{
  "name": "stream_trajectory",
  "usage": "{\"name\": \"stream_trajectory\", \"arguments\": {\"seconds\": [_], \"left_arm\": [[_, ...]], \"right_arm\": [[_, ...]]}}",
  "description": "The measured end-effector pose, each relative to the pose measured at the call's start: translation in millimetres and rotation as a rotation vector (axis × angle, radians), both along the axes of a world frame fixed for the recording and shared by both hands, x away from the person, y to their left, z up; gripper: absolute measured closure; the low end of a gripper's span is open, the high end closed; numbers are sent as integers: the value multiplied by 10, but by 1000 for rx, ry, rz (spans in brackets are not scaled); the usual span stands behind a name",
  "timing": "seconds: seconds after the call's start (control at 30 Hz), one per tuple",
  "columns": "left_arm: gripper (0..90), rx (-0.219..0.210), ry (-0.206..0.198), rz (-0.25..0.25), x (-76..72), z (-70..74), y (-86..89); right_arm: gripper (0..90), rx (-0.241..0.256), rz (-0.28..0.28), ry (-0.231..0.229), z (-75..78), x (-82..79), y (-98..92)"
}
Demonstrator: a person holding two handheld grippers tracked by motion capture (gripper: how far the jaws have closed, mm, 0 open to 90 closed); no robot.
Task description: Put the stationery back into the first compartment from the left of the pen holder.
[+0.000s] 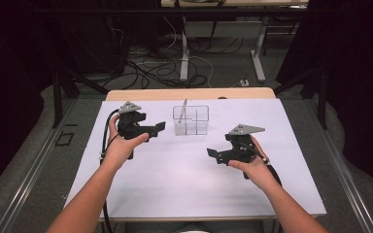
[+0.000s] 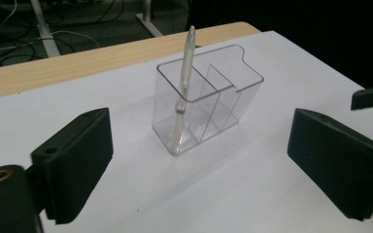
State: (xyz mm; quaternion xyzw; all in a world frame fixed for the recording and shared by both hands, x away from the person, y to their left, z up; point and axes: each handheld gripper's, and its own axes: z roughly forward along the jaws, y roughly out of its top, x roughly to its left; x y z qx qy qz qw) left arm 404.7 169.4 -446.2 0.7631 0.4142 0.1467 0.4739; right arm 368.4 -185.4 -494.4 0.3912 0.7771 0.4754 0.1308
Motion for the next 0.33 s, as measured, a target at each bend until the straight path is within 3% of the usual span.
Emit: {"name": "stream_trajectory", "arguments": {"seconds": [0.17, 0.33], "left_arm": [[4, -24, 14, 8, -120, -126, 91], [3, -37, 19, 38, -210, -220, 194]], "right_arm": [[43, 19, -5, -10, -13, 1, -1], [27, 20, -17, 4, -21, 1, -23]]}}
